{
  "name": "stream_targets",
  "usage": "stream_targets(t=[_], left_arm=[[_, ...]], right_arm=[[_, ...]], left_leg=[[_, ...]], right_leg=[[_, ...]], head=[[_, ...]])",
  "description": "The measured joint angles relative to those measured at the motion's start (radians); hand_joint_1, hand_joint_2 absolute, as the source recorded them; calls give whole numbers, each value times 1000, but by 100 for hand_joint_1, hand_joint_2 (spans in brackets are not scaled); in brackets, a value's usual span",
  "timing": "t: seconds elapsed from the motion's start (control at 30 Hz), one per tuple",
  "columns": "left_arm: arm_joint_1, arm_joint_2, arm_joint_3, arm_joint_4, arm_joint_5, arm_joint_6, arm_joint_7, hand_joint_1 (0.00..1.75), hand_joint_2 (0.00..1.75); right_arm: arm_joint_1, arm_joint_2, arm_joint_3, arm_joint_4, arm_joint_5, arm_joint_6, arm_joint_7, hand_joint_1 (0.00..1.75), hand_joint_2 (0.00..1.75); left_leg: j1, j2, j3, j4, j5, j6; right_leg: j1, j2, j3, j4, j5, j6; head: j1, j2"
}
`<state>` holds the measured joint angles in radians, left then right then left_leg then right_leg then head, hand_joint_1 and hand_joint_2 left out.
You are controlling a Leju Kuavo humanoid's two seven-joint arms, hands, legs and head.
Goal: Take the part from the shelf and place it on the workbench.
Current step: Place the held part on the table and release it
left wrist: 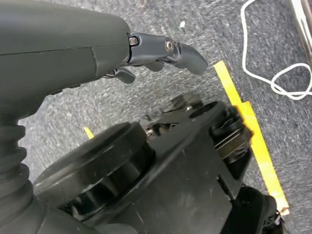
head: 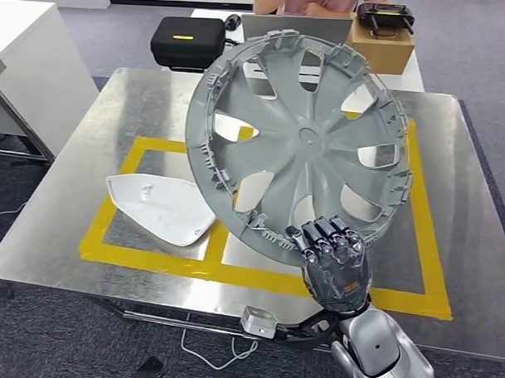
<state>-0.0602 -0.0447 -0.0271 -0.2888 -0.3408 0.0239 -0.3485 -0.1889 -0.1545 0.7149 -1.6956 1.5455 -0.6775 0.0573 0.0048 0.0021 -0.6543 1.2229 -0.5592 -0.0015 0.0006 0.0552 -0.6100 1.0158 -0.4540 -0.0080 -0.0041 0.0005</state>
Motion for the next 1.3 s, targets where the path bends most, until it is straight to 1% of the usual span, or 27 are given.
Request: stream_targets(t=[0.03,0.07,0.1,0.13,0.17,0.2,0.23,0.3,0.43,0.57,0.9,1.3], left_arm=[[-1,1,0,0,0,1,0,0,175],[-3,2,0,0,0,2,1,0,175],[-6,2,0,0,0,2,2,0,175],[-7,3,0,0,0,3,3,0,175],[-8,2,0,0,0,3,4,0,175],[-7,2,0,0,0,3,5,0,175],[-5,3,0,0,0,3,6,0,175],[-2,5,0,0,1,4,6,0,175],[0,6,0,0,2,7,10,0,175],[3,6,0,0,3,8,14,0,175],[7,7,2,2,7,8,20,0,175],[14,10,12,5,21,10,20,0,175]], right_arm=[[0,0,0,0,0,0,0,175,175],[0,0,0,0,0,0,1,175,175],[-1,0,0,0,0,0,1,175,175],[0,0,0,1,0,0,2,175,175],[0,0,0,1,0,1,2,175,175],[1,0,0,2,0,1,2,175,175],[2,0,1,4,0,2,2,175,175],[2,0,2,6,1,2,3,175,175],[2,0,2,11,1,5,9,175,175],[4,0,3,15,1,7,15,175,175],[9,0,-6,16,1,23,34,175,175],[17,0,-33,24,0,76,66,175,175]], left_leg=[[-2,-5,31,-72,37,8],[-4,-11,58,-138,63,15],[-6,-17,76,-183,77,15],[-7,-21,83,-205,79,9],[-7,-23,83,-211,79,3],[-8,-23,82,-212,80,-4],[-9,-25,81,-212,81,-5],[-11,-27,79,-212,83,0],[-12,-29,78,-212,84,3],[-12,-29,77,-211,83,6],[-11,-29,77,-211,83,6],[-9,-29,77,-211,83,6]], right_leg=[[1,8,1,0,1,0],[3,13,0,2,1,1],[4,17,-3,4,0,2],[4,19,-7,6,0,3],[4,19,-10,8,0,4],[3,18,-12,7,0,4],[1,16,-12,6,1,6],[0,13,-11,4,3,9],[-2,11,-10,0,5,13],[-3,11,-10,-1,6,14],[-1,12,-11,-1,6,15],[0,12,-11,0,6,14]], head=[[0,0],[1,0],[0,0],[1,0],[1,0],[1,0],[2,0],[2,0],[2,0],[2,0],[1,0],[1,0]])
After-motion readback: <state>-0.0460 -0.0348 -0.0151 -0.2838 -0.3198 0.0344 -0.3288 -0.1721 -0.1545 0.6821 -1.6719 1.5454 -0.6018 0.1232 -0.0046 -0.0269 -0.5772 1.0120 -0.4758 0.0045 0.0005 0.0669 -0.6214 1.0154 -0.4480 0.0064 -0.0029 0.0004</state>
